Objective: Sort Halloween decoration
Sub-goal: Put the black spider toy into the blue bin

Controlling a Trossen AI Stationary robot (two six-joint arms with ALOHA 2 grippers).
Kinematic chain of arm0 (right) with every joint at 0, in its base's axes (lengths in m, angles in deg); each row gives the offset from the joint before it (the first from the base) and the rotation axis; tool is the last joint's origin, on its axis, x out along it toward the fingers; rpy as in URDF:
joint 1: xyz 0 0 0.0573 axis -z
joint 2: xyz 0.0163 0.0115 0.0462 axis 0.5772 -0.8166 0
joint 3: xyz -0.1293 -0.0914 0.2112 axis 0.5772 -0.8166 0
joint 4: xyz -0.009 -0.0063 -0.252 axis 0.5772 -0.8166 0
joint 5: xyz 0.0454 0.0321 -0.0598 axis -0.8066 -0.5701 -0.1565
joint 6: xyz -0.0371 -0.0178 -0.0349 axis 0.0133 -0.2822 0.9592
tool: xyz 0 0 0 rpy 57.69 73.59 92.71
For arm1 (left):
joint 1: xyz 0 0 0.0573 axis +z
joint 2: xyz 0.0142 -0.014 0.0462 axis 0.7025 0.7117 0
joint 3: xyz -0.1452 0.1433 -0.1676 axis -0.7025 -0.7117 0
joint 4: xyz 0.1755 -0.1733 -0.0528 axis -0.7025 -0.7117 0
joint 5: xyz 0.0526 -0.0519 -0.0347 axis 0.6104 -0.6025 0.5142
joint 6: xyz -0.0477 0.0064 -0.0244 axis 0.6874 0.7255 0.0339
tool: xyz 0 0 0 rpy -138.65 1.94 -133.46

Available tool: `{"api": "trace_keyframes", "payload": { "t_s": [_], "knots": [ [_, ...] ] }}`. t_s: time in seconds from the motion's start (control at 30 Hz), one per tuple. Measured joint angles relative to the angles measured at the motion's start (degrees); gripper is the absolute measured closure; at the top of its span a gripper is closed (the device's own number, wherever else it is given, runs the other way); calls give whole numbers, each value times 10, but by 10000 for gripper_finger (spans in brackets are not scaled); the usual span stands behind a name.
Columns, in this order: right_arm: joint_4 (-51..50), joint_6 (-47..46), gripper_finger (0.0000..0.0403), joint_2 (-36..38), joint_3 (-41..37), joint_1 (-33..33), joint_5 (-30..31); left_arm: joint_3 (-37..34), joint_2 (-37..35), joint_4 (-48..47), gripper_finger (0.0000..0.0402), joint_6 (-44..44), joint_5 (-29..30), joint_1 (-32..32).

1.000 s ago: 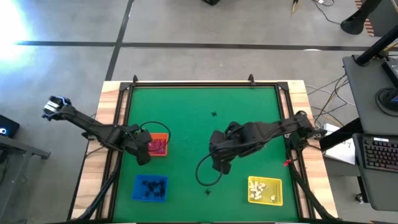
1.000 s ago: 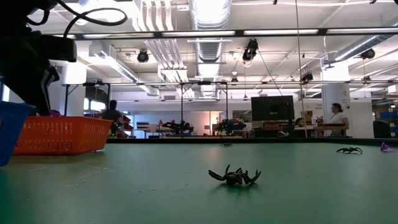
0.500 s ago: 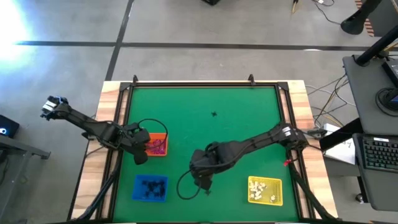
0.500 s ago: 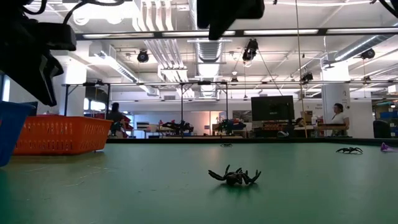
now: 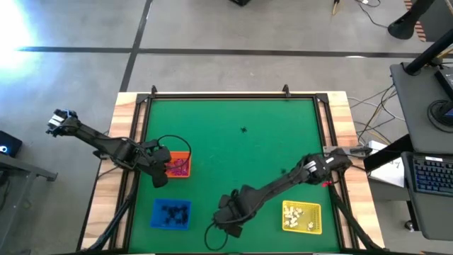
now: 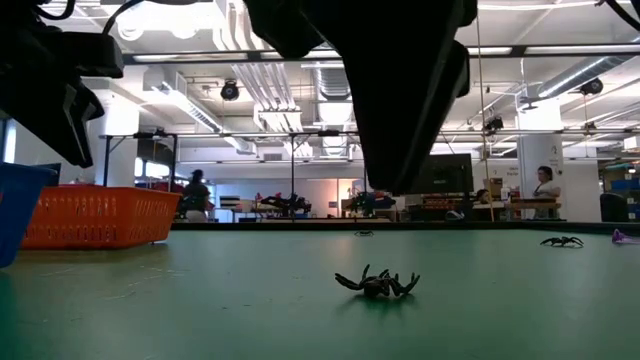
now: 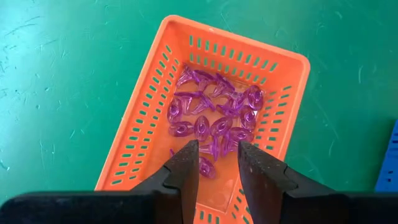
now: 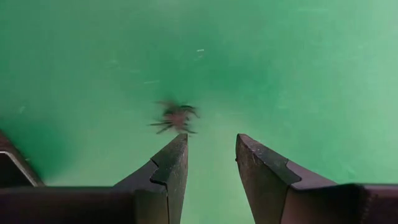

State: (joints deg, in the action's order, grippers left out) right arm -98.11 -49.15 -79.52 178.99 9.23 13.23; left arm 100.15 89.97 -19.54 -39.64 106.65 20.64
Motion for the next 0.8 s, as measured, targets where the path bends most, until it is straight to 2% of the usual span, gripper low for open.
{"api": "trace_keyframes", "payload": {
  "t_s": [0.23,0.4,0.57,0.8],
  "knots": [
    [69,-6,275,-6,0,-10,-10,0,0,0,307,10,-1,0],
    [94,-7,275,-6,-6,-10,-10,0,0,1,307,17,-22,0],
    [99,-31,275,-6,-42,-10,-11,0,0,1,307,33,-31,0],
    [155,-35,275,-6,-97,-10,-39,0,0,2,307,40,-31,0]
  ]
}}
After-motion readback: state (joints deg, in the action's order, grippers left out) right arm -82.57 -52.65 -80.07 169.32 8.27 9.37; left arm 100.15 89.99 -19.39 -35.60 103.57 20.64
